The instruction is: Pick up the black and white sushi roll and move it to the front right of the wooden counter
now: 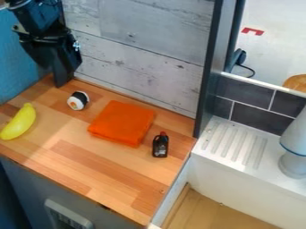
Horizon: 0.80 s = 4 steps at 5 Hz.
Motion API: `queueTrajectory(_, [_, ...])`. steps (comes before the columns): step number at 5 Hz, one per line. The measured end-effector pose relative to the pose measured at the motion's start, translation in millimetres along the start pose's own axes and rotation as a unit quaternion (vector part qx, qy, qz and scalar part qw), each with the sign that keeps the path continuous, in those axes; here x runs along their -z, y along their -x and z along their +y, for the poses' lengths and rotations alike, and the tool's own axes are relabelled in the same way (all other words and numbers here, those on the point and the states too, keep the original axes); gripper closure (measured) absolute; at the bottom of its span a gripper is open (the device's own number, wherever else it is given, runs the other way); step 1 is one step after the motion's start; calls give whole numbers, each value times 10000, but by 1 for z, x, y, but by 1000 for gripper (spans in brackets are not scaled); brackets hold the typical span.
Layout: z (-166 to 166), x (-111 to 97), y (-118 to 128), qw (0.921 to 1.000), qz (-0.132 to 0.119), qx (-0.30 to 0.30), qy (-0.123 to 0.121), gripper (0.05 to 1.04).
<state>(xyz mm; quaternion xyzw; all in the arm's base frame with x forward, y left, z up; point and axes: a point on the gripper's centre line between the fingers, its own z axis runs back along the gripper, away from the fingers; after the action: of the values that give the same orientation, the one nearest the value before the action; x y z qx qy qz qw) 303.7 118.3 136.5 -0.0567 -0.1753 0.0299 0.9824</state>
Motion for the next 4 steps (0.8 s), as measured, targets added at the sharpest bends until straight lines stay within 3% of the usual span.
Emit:
queueTrajectory(1, [1,8,4,9999,124,-47,49,83])
queueTrajectory(2, [5,12,2,9999,29,-114,-40,83])
queueTrajectory(3, [16,23,0,9995,8,-215,-234,83])
queueTrajectory(4, [38,34,-3,9957,-24,-504,-771,83])
